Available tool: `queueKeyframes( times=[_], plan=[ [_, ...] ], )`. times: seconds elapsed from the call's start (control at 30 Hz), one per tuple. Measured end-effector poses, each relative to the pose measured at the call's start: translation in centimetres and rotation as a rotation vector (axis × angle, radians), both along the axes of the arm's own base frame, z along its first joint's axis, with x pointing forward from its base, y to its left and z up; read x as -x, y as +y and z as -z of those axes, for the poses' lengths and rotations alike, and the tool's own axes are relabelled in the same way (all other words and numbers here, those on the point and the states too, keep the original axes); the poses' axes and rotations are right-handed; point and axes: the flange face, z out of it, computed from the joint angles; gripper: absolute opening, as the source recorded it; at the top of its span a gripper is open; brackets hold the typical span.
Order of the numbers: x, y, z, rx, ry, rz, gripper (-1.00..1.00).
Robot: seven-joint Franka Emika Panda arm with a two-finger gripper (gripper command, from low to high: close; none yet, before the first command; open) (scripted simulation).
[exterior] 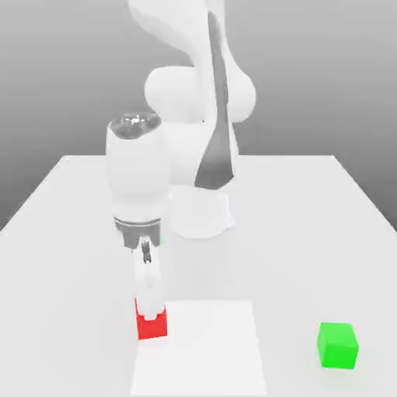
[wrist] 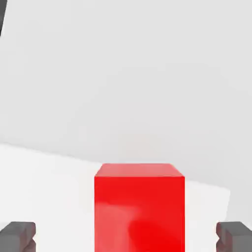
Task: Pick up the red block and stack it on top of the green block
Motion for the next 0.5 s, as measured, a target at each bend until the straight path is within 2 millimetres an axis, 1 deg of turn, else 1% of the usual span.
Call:
queueKeyframes(
  times=[0.23,0.27,0.5],
  plan=[
    [0.5,0.1,3.6,-0.001,0.009,-0.003,0.00],
    [0.6,0.1,4.2,0.000,0.012,-0.005,-1.00],
    [0.6,0.1,4.2,0.000,0.010,-0.005,-1.00]
  ],
)
